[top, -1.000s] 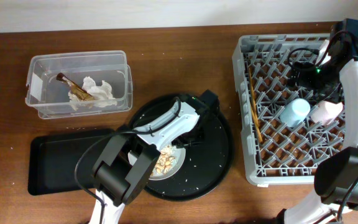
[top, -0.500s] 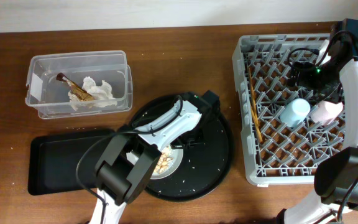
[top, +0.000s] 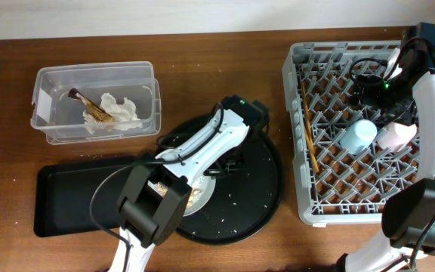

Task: Sort waste into correct bins and load items into the dishwasher rack
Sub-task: 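Lift the plate with the left gripper and carry it over the black rectangular tray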

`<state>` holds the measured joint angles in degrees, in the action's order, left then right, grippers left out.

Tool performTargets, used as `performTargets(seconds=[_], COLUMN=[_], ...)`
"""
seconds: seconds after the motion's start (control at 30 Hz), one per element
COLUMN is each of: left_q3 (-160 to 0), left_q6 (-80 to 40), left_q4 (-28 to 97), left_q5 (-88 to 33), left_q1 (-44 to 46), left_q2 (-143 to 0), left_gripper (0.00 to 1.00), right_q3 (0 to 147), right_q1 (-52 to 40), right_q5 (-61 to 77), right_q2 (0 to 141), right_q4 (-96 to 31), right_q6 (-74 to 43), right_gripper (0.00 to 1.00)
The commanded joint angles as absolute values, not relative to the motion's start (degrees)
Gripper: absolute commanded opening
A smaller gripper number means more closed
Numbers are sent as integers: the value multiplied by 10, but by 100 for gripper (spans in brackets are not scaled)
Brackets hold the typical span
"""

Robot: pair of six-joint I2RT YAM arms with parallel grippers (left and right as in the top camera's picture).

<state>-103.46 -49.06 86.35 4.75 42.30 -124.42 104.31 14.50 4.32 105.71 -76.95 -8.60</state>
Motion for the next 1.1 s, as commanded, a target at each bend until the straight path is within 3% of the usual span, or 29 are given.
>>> performTargets(seconds=[0.0, 0.53, 1.07], left_q3=[-1059, -1061, -1060], left_q6=[-474, -398, -324], left_q4=[873, 907, 906], left_q5=[61, 31, -56], left_q1=[418, 289, 168], left_q2=[-1250, -1139, -1131], left_gripper=[1, 1, 1], right_q3=[1040, 1040, 1040], right_q1=[147, 147, 147], right_q5=[40, 40, 40], right_q2=[1060, 1060, 1060], right_q4=[-771, -771, -771], right_q6=[-86, -86, -86], right_gripper=[98, 98, 98])
